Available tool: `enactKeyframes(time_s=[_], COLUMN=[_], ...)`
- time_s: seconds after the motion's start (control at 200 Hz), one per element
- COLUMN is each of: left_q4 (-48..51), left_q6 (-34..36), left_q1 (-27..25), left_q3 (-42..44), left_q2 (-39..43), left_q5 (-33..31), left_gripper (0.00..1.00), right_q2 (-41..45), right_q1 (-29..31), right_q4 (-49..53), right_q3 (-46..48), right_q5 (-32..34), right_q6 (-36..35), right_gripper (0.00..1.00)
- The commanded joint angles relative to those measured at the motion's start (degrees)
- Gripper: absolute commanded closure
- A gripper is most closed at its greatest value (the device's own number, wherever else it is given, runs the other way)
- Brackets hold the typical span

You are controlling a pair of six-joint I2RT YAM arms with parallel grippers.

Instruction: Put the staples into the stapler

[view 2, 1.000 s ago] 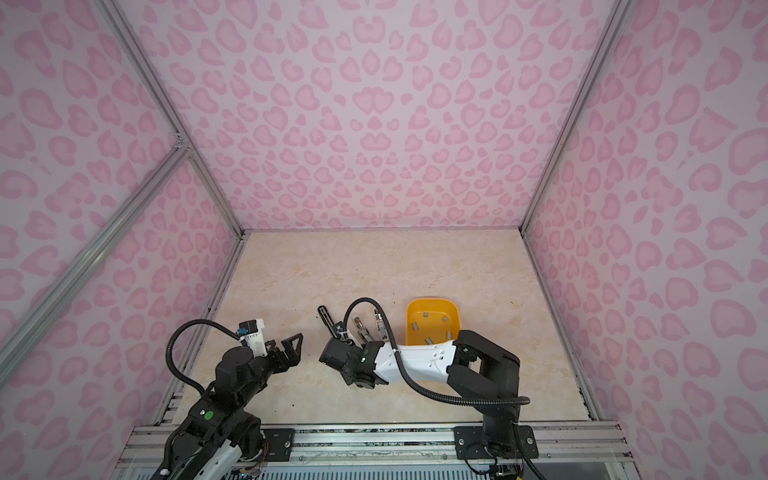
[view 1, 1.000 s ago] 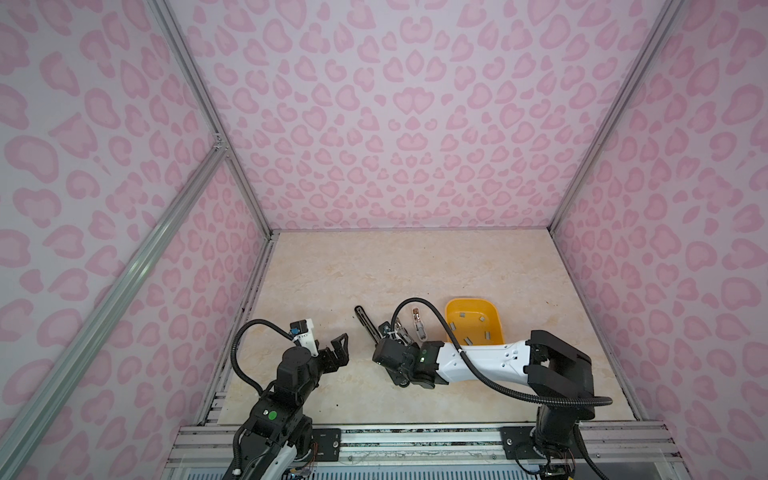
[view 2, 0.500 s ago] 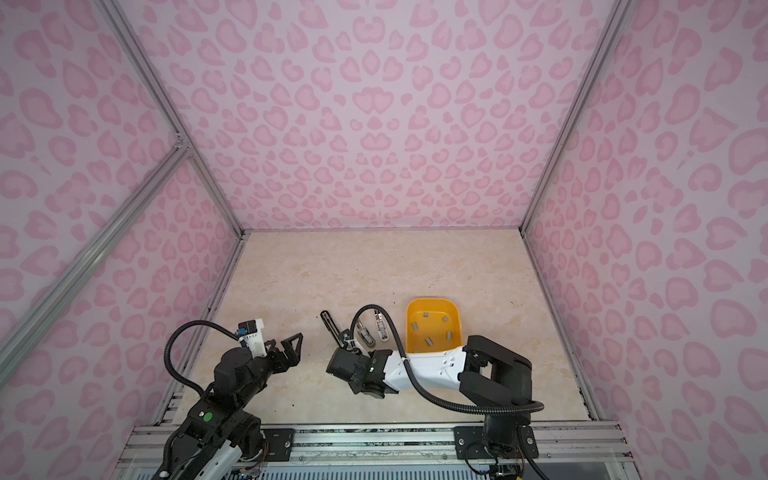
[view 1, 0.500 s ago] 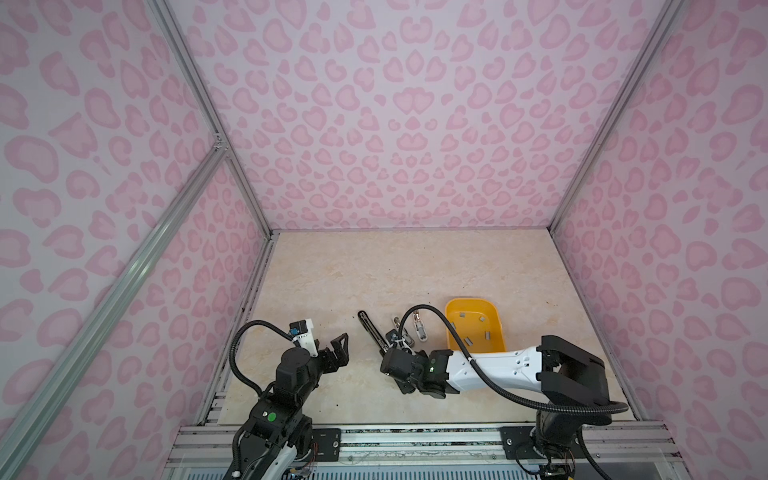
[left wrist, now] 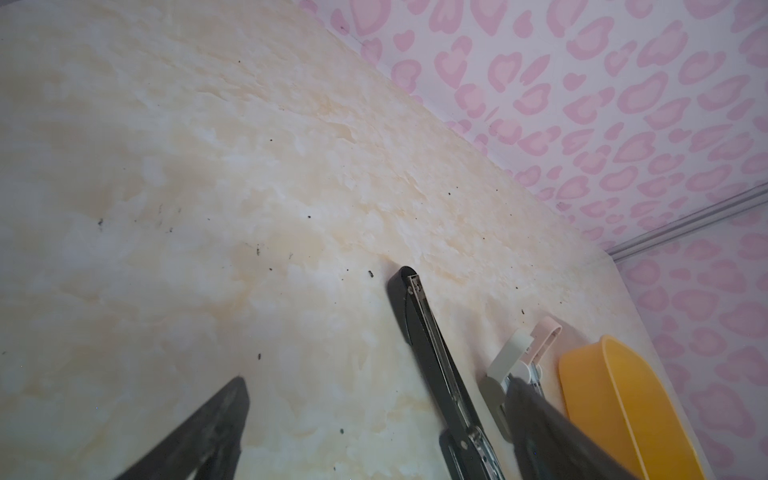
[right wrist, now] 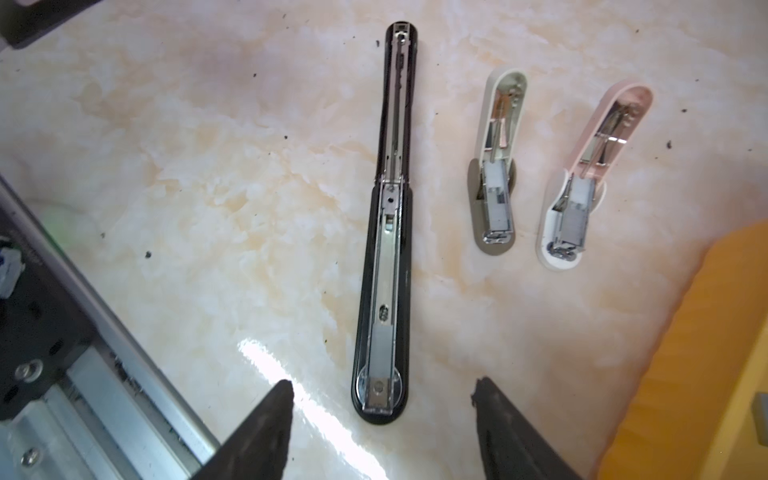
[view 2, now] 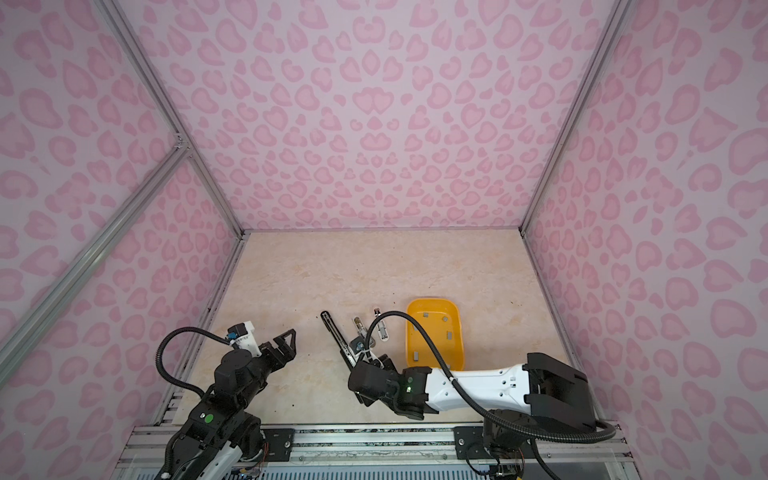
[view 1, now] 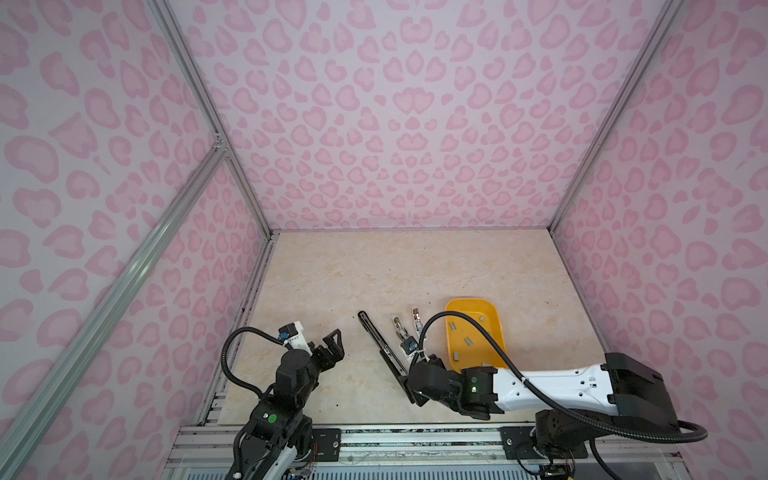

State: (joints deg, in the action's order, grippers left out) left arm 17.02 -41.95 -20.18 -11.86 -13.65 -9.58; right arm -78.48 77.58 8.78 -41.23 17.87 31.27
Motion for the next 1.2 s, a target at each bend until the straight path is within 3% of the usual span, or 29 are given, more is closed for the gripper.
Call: enactKeyframes(time_s=[0.0, 0.145, 0.321, 0.726, 0.907, 0.992, 1.197], left_q4=[-1.67, -1.41, -1.68, -4.0, -3.54, -3.22, -2.66], left_q6=[0.55, 1.44, 2.31, 4.46, 4.06, 3.2, 0.09], left_q1=[0.07, 0.09, 0.13, 0.12, 0.14, 0.12, 0.14], left_q3=[-1.14, -1.3, -2.52, -3.26, -3.91, -3.43, -2.48], left_q2=[0.53, 1.08, -2.05, -9.91, -9.54, -8.28, -6.58], left_q5=[1.53, 3.82, 5.87, 8.85, 10.68, 11.46, 10.87], left_gripper=[0.03, 0.03, 0.03, 0.03, 0.03, 0.03, 0.03], right_q2=[1.03, -3.24, -9.58, -15.94, -17.33, -18.13, -19.54], right_q1=[0.18, 0.43, 0.35, -2.26, -2.4, -2.35, -2.31], right_q4=[-12.05, -15.92, -19.07, -21.38, -22.98, -23.56, -24.92], right_q3=[5.19, 6.13, 5.85, 3.62, 2.68, 1.96, 1.07], right_q5=[-1.15, -2.1, 0.18, 0.85, -0.07, -0.72, -1.87], right_q6=[-4.24, -7.52, -8.66, -7.93, -6.31, -5.99, -4.04], right_gripper=[0.23, 0.21, 0.29, 0.78, 0.96, 1.0, 1.0])
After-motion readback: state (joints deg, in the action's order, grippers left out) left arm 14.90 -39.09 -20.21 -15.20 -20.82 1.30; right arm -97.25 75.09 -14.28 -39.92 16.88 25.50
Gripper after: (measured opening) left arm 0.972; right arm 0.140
